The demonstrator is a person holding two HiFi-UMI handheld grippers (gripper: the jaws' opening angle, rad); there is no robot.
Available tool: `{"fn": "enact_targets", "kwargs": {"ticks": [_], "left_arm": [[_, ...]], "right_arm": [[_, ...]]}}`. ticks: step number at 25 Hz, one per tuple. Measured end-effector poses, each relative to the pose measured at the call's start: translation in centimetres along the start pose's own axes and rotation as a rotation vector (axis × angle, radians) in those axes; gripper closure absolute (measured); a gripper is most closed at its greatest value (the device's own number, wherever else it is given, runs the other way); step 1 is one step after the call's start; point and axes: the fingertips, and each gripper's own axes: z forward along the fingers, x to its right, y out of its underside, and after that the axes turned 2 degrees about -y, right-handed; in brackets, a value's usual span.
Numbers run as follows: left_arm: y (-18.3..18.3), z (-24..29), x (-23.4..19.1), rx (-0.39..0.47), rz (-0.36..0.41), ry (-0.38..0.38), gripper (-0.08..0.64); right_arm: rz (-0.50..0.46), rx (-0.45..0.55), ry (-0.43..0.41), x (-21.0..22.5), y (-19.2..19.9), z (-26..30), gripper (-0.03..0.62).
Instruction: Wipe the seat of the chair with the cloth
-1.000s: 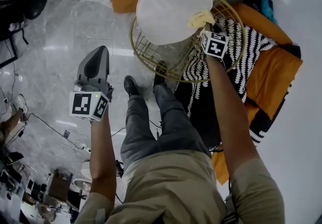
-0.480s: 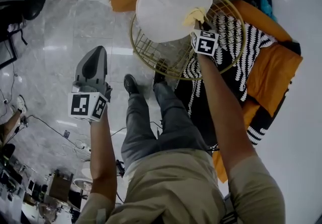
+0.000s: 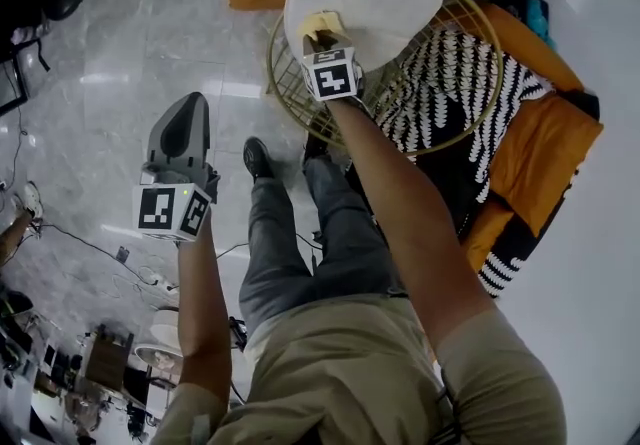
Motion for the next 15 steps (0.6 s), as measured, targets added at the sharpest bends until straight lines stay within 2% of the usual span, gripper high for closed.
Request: {"fn": "enact_targets", "kwargs": {"ticks": [3, 6, 10, 15], "left_arm": [[0.2, -0.1, -0.3, -0.014, -0.009, -0.009, 0.545], [0.6, 0.2, -0.5, -0.004, -0.004, 0.001, 0.545], [0.5, 1.0, 0.0, -0.023, -0.016, 0.0, 0.545], [0.7, 2.0, 0.6, -0.033, -0.008, 0.014, 0.545]], "right_arm": [[-0.023, -0.008, -0.056, -3.6, -0.4, 1.4, 0.538], [-0.033, -0.009, -0.066, -4.5, -0.3, 1.7, 0.539], [-0.064, -0.029, -0.072, -3.9, 0.6, 1.2, 0.54], [-0.089, -0.054, -0.043, -0.5, 2.6, 0.6, 0.54]]}}
